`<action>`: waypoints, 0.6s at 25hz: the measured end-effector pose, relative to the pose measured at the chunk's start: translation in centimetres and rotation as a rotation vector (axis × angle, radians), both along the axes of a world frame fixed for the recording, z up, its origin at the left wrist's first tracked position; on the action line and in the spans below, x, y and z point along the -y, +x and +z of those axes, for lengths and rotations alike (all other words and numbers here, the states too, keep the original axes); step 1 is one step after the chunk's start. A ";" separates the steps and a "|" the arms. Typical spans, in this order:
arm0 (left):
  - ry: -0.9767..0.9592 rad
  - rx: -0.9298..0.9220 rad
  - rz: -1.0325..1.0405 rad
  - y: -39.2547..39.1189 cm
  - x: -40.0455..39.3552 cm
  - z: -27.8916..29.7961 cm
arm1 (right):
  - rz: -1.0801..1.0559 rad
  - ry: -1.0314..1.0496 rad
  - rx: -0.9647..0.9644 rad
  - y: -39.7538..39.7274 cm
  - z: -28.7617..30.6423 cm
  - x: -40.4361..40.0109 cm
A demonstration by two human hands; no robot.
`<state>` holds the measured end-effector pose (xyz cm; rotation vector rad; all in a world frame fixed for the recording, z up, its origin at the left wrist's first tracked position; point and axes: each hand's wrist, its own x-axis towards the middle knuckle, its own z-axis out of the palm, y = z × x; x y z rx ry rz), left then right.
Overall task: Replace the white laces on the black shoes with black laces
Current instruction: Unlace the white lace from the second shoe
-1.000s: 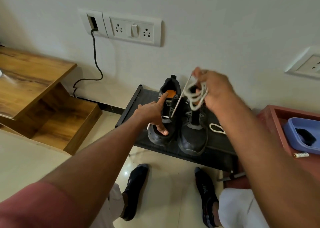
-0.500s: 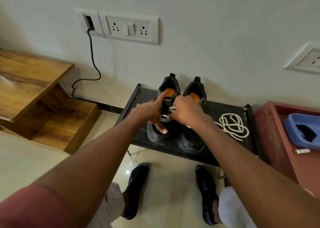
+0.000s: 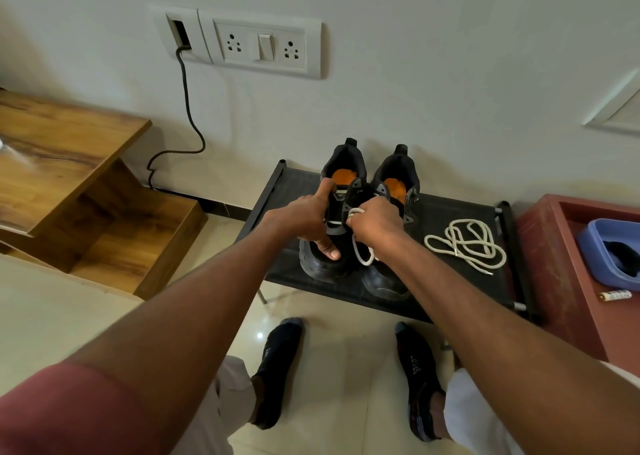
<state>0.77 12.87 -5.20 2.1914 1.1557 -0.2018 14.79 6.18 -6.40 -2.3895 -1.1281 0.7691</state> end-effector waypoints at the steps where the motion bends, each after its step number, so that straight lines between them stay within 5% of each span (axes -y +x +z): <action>1: -0.007 0.016 -0.006 -0.1 0.0 0.1 | -0.041 -0.016 -0.018 -0.2 0.0 -0.1; 10: 0.116 0.054 -0.081 -0.2 -0.3 0.1 | -0.135 -0.045 -0.017 -1.3 0.1 0.1; 15: 0.008 0.118 -0.149 -2.7 -2.2 0.6 | 0.037 0.088 0.099 -0.5 -0.2 0.8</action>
